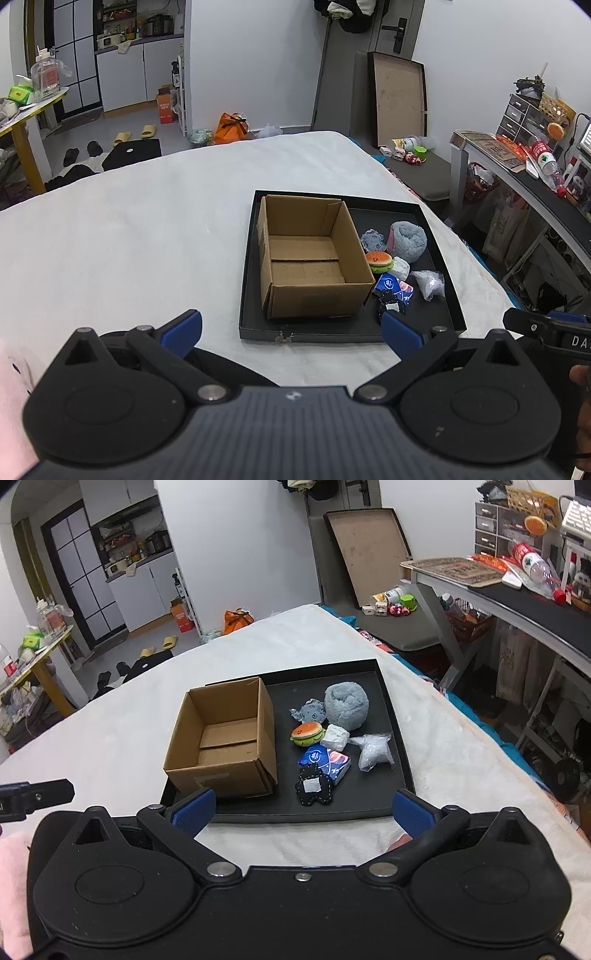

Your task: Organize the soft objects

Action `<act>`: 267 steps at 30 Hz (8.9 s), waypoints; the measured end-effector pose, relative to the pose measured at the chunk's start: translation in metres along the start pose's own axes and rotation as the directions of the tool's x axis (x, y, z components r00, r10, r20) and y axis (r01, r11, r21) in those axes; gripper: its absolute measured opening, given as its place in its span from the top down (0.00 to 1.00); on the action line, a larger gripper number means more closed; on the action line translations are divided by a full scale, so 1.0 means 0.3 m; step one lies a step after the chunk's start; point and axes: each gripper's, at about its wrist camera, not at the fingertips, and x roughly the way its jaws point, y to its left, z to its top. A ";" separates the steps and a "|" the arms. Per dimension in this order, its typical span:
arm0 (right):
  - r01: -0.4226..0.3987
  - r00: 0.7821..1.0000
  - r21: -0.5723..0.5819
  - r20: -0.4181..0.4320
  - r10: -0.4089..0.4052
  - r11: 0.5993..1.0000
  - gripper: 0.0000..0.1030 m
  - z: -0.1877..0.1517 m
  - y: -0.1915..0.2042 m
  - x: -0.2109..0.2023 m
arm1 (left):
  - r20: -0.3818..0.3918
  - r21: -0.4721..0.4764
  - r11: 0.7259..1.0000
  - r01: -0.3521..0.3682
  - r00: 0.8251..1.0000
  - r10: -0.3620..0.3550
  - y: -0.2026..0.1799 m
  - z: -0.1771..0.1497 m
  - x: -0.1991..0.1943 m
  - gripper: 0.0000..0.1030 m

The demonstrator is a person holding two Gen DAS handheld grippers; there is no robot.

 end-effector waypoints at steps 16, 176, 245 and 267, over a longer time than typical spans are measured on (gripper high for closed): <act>0.013 1.000 -0.010 -0.007 -0.013 1.000 0.00 0.004 0.005 0.001 | -0.009 0.008 1.000 0.012 1.000 -0.011 -0.003 -0.001 0.009 0.00; -0.048 0.997 -0.019 -0.060 0.047 0.999 0.35 0.352 -0.157 0.870 | -0.256 -0.025 0.976 -0.217 0.945 0.203 0.057 0.174 0.891 0.86; -0.176 0.983 -0.198 0.007 0.181 0.964 0.16 0.296 0.286 0.763 | -0.296 -0.070 0.984 -0.166 0.945 0.139 0.115 0.157 0.857 0.73; 0.136 0.983 -0.082 -0.109 -0.145 0.987 0.08 0.246 0.037 0.790 | -0.269 -0.023 0.980 -0.197 0.946 0.184 0.044 0.149 0.831 0.26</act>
